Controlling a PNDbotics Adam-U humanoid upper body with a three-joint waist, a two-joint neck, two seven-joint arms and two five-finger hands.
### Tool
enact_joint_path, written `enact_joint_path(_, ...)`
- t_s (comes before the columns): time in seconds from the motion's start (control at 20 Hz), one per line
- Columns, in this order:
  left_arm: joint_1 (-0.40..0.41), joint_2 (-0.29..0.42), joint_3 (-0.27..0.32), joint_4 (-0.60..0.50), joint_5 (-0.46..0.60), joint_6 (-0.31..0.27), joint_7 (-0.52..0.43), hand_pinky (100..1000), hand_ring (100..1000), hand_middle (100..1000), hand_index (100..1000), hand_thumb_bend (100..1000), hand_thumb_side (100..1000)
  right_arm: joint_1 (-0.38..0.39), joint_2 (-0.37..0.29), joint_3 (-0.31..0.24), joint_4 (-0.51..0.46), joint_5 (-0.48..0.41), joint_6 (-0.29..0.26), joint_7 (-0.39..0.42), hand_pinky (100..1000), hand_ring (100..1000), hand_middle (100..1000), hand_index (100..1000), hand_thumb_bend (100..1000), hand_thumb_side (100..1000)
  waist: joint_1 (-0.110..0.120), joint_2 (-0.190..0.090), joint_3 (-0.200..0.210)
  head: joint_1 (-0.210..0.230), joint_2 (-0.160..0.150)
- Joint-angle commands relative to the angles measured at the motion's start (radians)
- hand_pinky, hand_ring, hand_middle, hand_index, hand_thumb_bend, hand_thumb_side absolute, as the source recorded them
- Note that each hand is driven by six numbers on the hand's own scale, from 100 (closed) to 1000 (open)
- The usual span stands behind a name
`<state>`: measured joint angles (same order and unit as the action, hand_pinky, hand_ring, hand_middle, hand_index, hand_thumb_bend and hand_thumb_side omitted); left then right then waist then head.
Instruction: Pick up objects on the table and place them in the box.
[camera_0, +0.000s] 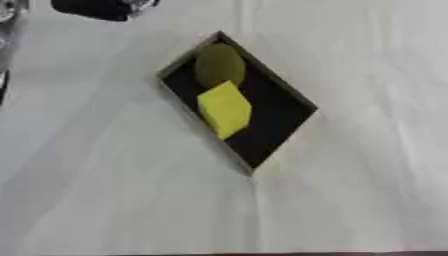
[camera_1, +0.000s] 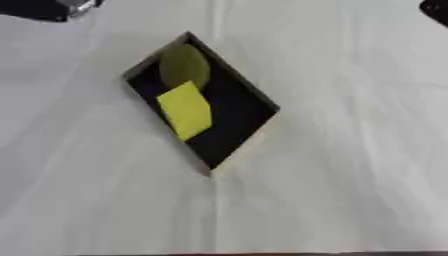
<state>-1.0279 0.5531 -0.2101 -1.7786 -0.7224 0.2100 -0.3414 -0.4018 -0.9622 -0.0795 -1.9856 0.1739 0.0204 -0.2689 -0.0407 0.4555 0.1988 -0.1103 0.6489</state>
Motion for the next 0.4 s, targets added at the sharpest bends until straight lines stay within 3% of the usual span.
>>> enact_joint_path(0.05,0.034,0.090,0.050,-0.124,0.082,0.050,0.105,851,825,791,876,323,534,0.002,-0.014,-0.028,-0.014,-0.006,-0.011,-0.022,800,692,644,792,100,643,-0.004,-0.034,0.003,-0.006,0.009)
enact_joint_path(0.25,0.141,0.162,0.103,-0.214,0.210,0.092,0.281,844,818,780,874,318,519,0.014,-0.005,-0.039,-0.014,-0.012,-0.028,-0.053,802,688,644,794,100,638,-0.017,-0.038,0.007,-0.005,0.011)
enact_joint_path(0.4,0.228,0.203,0.135,-0.221,0.335,0.044,0.480,839,816,777,878,314,528,0.019,0.002,-0.043,-0.014,-0.017,-0.051,-0.082,808,688,645,794,100,631,-0.026,-0.037,0.009,-0.001,0.002)
